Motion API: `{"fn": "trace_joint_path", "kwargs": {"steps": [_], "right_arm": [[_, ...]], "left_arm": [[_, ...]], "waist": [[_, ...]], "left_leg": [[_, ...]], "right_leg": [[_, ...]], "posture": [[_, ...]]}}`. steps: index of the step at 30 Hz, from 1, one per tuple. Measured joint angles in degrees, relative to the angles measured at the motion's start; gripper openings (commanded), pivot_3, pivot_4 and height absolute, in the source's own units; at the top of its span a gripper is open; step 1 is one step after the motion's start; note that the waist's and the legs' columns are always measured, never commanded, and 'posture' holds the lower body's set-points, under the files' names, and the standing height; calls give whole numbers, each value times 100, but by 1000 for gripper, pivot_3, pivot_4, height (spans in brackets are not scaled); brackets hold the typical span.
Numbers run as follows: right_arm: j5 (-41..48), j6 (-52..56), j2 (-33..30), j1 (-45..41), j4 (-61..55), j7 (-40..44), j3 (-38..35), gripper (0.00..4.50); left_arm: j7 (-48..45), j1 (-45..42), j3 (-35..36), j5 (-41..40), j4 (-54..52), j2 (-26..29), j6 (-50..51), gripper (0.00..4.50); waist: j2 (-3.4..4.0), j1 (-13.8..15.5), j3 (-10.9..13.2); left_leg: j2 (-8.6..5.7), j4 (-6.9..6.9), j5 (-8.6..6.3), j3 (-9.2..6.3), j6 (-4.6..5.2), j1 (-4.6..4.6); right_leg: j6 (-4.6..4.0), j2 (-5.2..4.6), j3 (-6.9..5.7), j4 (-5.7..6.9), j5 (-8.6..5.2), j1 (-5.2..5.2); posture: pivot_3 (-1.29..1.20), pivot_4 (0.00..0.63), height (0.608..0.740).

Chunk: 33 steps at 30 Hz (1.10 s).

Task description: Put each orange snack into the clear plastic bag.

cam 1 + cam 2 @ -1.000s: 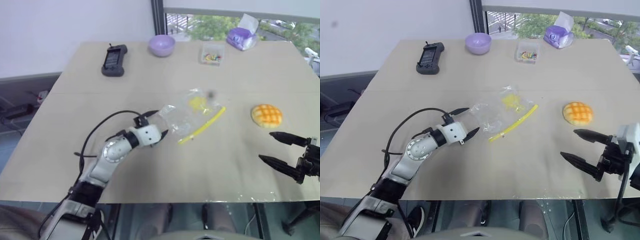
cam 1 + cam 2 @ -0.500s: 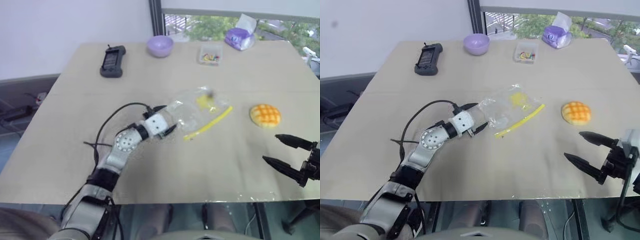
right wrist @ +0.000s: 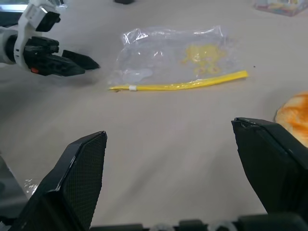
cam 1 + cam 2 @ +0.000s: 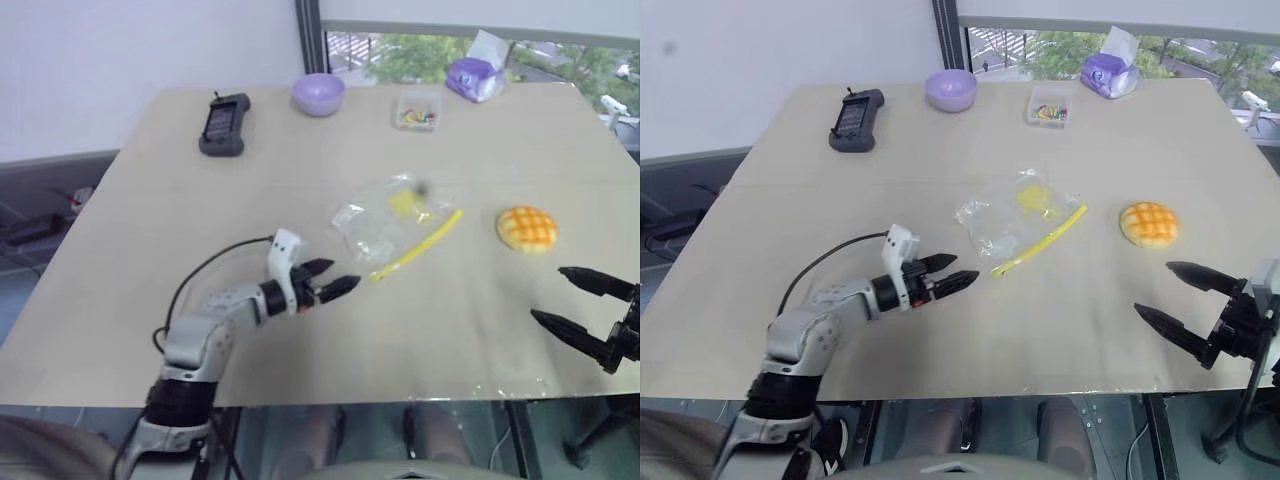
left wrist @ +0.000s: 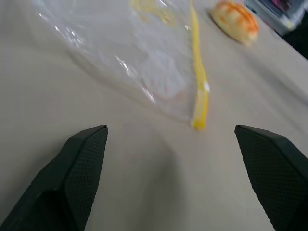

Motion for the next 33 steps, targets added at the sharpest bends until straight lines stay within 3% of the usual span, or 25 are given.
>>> {"fn": "trace_joint_path", "kwargs": {"steps": [6, 12, 21, 22, 23, 31, 33], "right_arm": [[-1, 12, -8, -105, 41, -5, 0, 4500], [-20, 19, -12, -200, 62, -44, 1, 4500], [-49, 19, -10, -263, 83, -164, 11, 4500], [-49, 19, -10, -263, 82, -175, 11, 4500], [-49, 19, -10, -264, 79, -197, 11, 4500], [-48, 18, 5, -224, 21, -325, 11, 4500], [-46, 18, 5, -225, 2, -340, 11, 4500]], "left_arm": [[959, -354, -169, 340, 155, -710, 195, 4479], [1495, -1079, -220, 693, 1147, -1369, 53, 4479], [1463, -2150, -99, 822, 2412, -1646, 300, 4479], [1417, -2210, -99, 841, 2476, -1633, 357, 3962], [1408, -2268, -97, 860, 2537, -1631, 403, 3797], [1544, -2633, 232, 964, 3049, -1689, 730, 170], [1481, -2632, 257, 958, 3098, -1699, 739, 72]], "waist": [[2, 83, -25], [-3, 93, -83], [2, 88, -110], [2, 92, -116], [2, 95, -120], [1, 134, -123], [0, 160, -122]], "left_leg": [[-4, 0, 1, 2, -2, 1], [-27, 6, 1, 2, -2, 9], [-35, 13, 3, 4, -3, 20], [-37, 13, 3, 3, -3, 20], [-37, 13, 3, 2, -3, 20], [-45, 13, 4, -12, -6, 5], [-49, 12, 10, -15, -15, 1]], "right_leg": [[0, -1, 1, -1, 0, 2], [2, -3, 0, 0, -1, 13], [6, -4, -10, -2, -3, 35], [7, -5, -13, -4, -4, 37], [7, -6, -14, -4, -4, 37], [11, -14, -28, -28, -6, 38], [11, -18, -29, -35, -6, 37]], "posture": [[0, 150, 740], [0, 150, 740], [0, 150, 740], [0, 150, 740], [0, 150, 740], [0, 150, 740], [0, 150, 740]]}}
